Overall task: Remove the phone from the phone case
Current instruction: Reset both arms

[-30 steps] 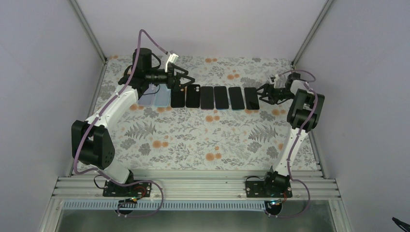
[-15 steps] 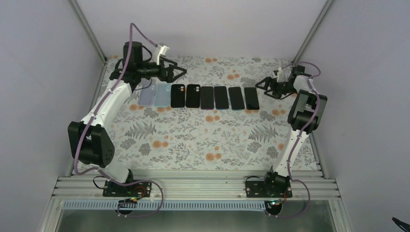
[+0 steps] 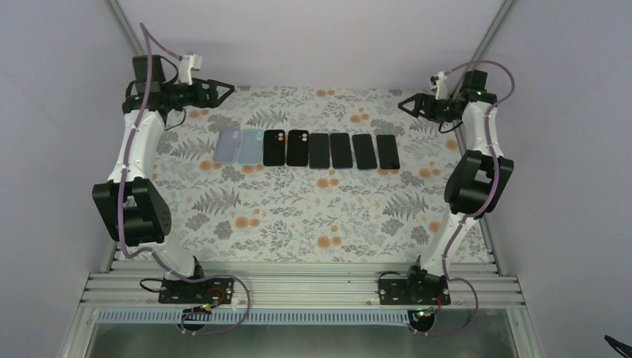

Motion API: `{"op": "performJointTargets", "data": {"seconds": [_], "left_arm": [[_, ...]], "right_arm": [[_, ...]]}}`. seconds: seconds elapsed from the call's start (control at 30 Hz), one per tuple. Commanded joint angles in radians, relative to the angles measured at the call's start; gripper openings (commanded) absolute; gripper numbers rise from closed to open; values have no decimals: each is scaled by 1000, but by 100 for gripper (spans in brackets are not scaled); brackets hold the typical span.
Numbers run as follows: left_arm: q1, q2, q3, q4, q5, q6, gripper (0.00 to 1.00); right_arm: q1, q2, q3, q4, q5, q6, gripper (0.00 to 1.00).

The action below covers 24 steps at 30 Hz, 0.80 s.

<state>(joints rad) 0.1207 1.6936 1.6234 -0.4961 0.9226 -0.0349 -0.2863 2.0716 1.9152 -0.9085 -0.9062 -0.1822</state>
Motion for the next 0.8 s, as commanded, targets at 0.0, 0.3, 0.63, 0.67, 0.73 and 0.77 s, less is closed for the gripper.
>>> {"op": "performJointTargets", "data": {"seconds": [0.0,0.3,0.63,0.67,0.73,0.77], "left_arm": [[71,-6,13,-56,-48,73,100],[135,-112,-199,-22,-184,170,100],[135,-175,-378,62,-262,176,100],[135,-176,-382,68,-261,175,100],[135,-174,-377,70,-265,173,100],[135,-174,-373,70,-268,173,100]], "right_arm": [[69,-102,-69,56,-7,-23,99],[191,-297,-360,316,104,-11,99],[212,-386,-583,467,128,1,99],[211,-392,-593,474,131,-1,99],[210,-399,-603,478,138,-3,99],[210,-401,-605,479,142,-5,99]]}}
